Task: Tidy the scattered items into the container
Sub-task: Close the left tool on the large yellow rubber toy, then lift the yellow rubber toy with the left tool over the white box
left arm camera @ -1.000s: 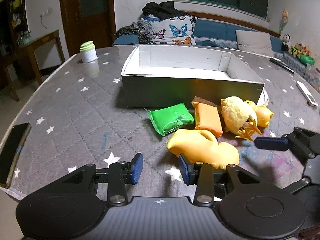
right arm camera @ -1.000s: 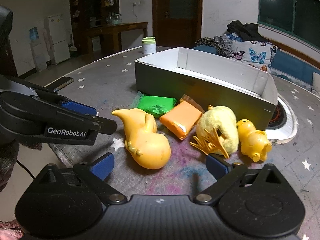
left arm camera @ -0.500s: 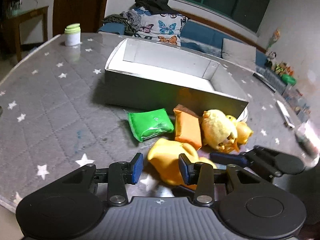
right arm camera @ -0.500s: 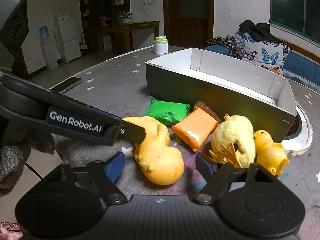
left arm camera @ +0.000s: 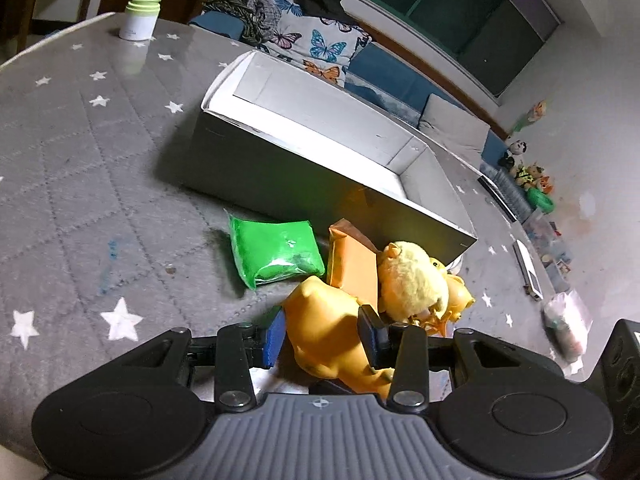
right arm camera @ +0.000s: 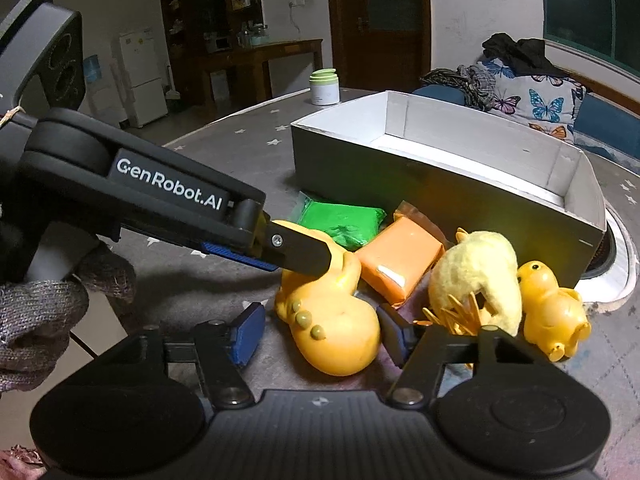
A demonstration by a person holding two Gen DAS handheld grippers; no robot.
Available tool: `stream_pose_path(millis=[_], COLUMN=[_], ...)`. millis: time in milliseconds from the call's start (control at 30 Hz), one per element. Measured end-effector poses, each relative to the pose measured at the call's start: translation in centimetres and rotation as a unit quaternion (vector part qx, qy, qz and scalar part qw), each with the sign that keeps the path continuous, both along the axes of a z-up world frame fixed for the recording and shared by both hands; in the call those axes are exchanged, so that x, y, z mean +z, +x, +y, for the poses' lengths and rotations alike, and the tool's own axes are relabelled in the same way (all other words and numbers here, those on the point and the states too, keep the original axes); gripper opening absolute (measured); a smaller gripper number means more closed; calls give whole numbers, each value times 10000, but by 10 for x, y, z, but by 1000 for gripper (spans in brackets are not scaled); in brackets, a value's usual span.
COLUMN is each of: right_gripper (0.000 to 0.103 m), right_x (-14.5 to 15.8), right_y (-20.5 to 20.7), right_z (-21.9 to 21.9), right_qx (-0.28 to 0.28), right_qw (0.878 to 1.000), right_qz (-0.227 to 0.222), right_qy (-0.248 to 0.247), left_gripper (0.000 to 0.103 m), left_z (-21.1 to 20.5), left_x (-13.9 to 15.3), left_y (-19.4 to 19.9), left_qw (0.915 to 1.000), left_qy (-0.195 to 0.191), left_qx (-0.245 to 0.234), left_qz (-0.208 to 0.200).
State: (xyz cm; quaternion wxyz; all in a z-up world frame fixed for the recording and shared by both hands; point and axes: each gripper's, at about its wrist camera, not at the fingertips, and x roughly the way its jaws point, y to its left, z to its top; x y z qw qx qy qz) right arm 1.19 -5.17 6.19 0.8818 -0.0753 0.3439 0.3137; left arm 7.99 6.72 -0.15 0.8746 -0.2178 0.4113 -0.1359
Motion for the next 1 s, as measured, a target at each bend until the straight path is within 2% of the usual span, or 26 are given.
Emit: stream_pose_path(millis=[200, 267, 367, 400, 433, 533, 667, 733, 800, 1000], right_gripper=[60, 58, 50, 48, 45, 44, 44, 44, 44, 44], right_x=[-2, -2, 1, 2, 3, 6, 9, 7, 5, 4], right_y=[5, 5, 4, 2, 1, -3, -6, -5, -5, -5], right_z=[-1, -2, -4, -5, -6, -9, -10, -10, -9, -7], right_qx=[-62, -84, -115, -122, -129, -155, -196, -195, -185, -114], right_qw=[10000, 9999, 9999, 9998, 9998, 9996, 9996, 9996, 9996, 9998], right_qz=[48, 52, 61, 58, 56, 31, -9, 42, 42, 3], right_qy=[35, 42, 100, 128, 156, 225, 219, 220, 200, 148], left_gripper=[44, 42, 28, 19, 17, 17, 18, 29, 34, 44], left_z=[3, 4, 3, 3, 2, 2, 0, 1, 1, 0], left_x=[-3, -3, -1, 0, 1, 3, 3, 1, -3, -7], left_y=[8, 7, 4, 3, 2, -1, -2, -1, 2, 13], left_qw=[9997, 9997, 9998, 9998, 9998, 9997, 9997, 9996, 9996, 9990], left_qy=[-192, -211, -208, -205, -201, -191, -216, -266, -267, -349], left_qx=[-38, -30, -59, -72, -85, -123, -116, -73, -27, 48], left_qz=[129, 97, 36, 14, -7, -70, -60, 11, 75, 266])
